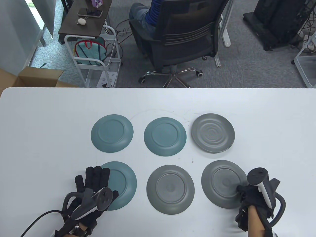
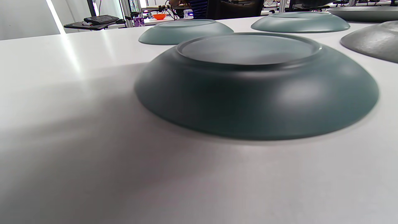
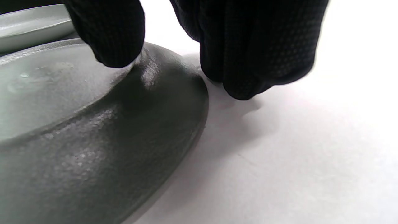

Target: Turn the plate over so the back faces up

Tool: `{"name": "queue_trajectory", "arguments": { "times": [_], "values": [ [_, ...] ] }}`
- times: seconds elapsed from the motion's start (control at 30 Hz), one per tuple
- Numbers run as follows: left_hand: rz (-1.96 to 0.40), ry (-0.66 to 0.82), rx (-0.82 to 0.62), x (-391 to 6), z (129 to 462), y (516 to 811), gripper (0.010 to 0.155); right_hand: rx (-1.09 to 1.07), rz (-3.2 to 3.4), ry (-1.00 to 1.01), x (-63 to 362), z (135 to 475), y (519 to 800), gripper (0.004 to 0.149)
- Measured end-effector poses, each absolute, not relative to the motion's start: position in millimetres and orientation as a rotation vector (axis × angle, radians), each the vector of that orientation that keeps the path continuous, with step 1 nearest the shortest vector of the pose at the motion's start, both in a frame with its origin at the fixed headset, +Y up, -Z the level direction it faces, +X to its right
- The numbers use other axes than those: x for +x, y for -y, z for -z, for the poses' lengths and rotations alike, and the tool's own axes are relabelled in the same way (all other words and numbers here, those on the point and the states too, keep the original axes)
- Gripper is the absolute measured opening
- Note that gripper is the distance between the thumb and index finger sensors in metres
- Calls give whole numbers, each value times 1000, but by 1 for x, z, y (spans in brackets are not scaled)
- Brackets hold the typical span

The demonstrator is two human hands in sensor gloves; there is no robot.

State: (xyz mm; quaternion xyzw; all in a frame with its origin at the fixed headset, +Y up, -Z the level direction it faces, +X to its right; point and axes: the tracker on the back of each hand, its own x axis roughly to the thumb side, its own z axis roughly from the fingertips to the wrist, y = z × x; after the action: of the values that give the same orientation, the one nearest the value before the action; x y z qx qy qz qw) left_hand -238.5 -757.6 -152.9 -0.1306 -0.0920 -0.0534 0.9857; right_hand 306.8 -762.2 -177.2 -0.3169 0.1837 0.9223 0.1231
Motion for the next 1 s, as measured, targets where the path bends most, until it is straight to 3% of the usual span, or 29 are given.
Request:
{"name": "queue_trajectory", "arguments": {
  "times": [0.3,0.67,1.0],
  "values": [
    [117,179,-260,-239,154,758,90,-719,-3017,-482,277,198,744,81],
    [118,170,-274,-240,154,758,90,-531,-3052,-462,223,264,726,85],
    [120,160,-275,-241,155,758,90,-479,-2903,-528,195,324,734,89]
  ]
}}
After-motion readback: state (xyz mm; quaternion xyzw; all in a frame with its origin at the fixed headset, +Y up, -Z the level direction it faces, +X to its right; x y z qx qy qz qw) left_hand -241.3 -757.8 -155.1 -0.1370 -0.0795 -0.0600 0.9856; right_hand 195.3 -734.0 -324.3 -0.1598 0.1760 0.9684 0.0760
